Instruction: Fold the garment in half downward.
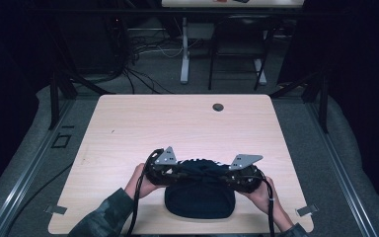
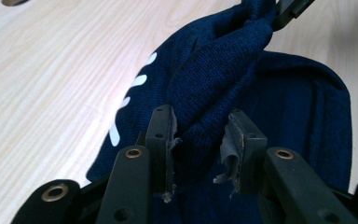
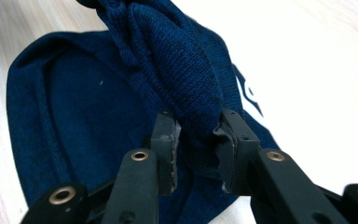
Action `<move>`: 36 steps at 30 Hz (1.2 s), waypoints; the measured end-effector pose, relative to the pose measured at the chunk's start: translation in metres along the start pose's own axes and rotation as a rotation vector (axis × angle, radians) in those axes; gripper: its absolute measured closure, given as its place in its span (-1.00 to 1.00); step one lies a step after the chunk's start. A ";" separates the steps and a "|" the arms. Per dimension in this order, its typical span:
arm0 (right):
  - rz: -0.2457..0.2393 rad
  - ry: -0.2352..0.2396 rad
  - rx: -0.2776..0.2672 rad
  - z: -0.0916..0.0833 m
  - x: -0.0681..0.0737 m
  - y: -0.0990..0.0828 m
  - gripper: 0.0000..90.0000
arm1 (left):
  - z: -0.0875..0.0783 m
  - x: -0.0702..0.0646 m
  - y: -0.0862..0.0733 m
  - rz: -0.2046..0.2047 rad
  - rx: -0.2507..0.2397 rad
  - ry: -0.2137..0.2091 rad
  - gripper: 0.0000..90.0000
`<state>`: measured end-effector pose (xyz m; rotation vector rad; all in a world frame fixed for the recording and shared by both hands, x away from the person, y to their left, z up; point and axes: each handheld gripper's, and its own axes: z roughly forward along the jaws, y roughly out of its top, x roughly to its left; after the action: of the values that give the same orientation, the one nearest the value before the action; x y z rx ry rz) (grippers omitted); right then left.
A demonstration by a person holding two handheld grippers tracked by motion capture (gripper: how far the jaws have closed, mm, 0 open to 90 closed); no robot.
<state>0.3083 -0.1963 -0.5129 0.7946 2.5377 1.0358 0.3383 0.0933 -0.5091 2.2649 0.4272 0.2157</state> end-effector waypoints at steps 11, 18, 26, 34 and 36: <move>0.002 0.025 0.043 0.007 0.008 -0.014 0.53 | 0.007 -0.011 -0.016 -0.021 0.003 -0.029 0.46; -0.006 0.034 0.075 0.012 0.016 -0.026 0.50 | 0.013 -0.019 -0.032 -0.057 0.012 -0.054 0.46; 0.003 0.068 0.072 0.011 0.024 -0.034 0.19 | 0.012 -0.026 -0.045 -0.103 0.030 -0.100 0.18; 0.059 0.058 -0.015 -0.016 0.015 -0.024 -0.06 | -0.029 -0.020 -0.030 -0.107 -0.082 0.018 -0.18; 0.078 0.034 -0.042 -0.019 0.010 -0.016 -0.05 | -0.031 -0.013 -0.025 -0.116 -0.087 0.062 -0.20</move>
<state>0.2854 -0.2103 -0.5121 0.8777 2.5223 1.1322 0.3114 0.1249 -0.5076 2.1455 0.5687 0.2407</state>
